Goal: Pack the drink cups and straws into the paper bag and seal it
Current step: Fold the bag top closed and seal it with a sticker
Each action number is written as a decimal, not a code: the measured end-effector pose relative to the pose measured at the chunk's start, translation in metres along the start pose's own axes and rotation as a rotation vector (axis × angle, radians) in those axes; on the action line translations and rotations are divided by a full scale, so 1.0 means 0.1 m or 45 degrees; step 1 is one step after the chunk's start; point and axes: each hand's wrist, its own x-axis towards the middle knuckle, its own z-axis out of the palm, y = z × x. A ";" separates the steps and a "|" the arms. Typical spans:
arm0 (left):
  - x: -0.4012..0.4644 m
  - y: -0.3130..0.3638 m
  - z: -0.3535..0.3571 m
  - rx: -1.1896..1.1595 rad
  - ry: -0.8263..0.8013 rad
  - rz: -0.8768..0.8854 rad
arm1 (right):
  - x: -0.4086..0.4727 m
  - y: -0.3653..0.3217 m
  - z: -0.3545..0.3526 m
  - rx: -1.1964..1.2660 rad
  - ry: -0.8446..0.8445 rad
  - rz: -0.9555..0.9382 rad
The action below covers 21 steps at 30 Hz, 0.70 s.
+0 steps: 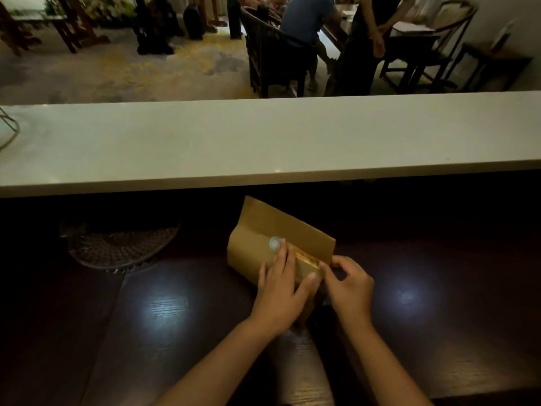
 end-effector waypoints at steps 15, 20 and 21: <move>-0.36 -0.16 -0.39 -1.542 0.208 -0.290 | -0.39 -0.33 0.34 0.030 0.010 -0.567; -0.49 -0.35 -0.39 -1.389 0.484 -0.374 | -0.52 -0.36 0.53 0.048 -0.238 -0.673; -0.49 -0.38 -0.39 -1.314 0.513 -0.350 | -0.53 -0.35 0.56 0.038 -0.286 -0.703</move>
